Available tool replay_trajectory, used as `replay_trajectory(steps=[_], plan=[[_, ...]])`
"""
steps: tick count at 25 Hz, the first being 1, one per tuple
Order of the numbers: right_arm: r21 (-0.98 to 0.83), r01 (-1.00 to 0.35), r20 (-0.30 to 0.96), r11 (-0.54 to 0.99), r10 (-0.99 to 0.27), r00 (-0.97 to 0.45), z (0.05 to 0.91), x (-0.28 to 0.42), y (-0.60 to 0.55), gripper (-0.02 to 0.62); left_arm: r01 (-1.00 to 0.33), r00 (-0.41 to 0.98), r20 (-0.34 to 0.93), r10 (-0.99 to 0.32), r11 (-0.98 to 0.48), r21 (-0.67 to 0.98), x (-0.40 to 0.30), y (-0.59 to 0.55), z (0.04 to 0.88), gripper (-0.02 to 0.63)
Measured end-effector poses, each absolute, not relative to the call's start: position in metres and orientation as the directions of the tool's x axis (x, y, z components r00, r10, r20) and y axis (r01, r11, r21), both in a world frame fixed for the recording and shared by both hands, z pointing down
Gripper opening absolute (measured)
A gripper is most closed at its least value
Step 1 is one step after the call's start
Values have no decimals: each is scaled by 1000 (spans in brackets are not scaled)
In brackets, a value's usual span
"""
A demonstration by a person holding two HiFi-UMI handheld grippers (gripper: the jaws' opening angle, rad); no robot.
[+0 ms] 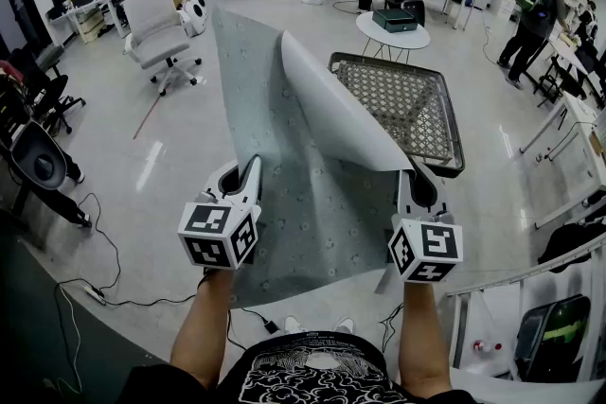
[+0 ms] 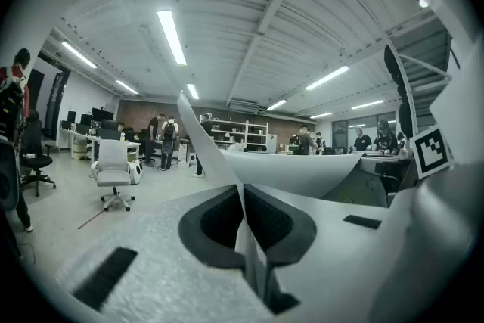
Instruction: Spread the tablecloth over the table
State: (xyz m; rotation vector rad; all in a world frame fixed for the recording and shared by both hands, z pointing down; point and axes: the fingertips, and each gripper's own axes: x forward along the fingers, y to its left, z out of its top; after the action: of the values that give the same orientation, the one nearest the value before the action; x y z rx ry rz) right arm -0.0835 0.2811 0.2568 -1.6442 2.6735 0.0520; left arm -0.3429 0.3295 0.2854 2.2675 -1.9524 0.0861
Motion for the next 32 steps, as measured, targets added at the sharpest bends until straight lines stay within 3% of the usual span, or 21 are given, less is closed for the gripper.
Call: replay_trajectory(steps=[16, 32], plan=[[66, -928, 6, 366, -931, -366, 258, -89, 279, 8, -972, 233, 144, -962, -227, 59, -351, 301, 288, 8], [85, -976, -30, 203, -978, -206, 242, 9, 245, 6, -930, 367, 107, -924, -363, 52, -267, 223, 274, 8]])
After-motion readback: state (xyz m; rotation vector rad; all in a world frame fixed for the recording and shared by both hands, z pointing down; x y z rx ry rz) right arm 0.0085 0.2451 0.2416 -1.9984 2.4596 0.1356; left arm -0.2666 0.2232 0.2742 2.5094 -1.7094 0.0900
